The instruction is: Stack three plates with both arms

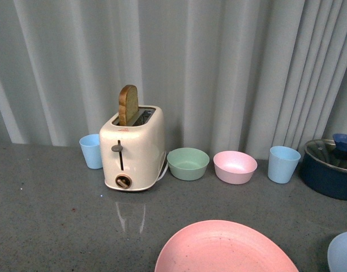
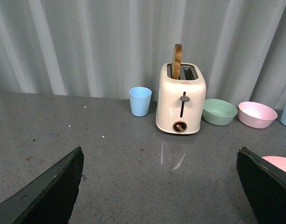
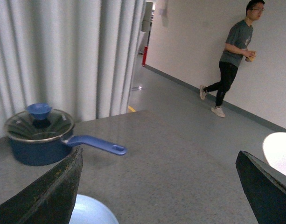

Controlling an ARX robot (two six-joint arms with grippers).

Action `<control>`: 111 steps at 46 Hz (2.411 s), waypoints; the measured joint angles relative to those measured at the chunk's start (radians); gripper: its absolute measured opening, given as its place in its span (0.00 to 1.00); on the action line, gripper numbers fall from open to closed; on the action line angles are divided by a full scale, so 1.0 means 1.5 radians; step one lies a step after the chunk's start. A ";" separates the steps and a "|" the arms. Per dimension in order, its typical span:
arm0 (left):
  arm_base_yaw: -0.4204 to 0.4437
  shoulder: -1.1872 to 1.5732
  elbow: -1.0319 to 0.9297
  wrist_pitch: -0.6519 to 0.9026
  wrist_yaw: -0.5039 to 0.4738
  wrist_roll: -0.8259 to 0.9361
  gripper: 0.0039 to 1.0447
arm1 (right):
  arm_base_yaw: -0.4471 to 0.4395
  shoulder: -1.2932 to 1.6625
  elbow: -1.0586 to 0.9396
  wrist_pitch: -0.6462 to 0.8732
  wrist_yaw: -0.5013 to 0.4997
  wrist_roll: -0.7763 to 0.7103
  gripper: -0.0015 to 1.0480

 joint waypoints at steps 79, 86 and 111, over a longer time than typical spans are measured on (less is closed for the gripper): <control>0.000 0.000 0.000 0.000 0.000 0.000 0.94 | -0.358 1.042 0.603 -0.363 -0.609 -0.111 0.93; 0.000 0.000 0.000 0.000 0.000 0.000 0.94 | -0.356 1.066 0.591 -0.349 -0.608 -0.111 0.93; 0.000 0.000 0.000 0.000 0.000 0.000 0.94 | -0.391 1.088 0.578 -0.316 -0.590 -0.115 0.90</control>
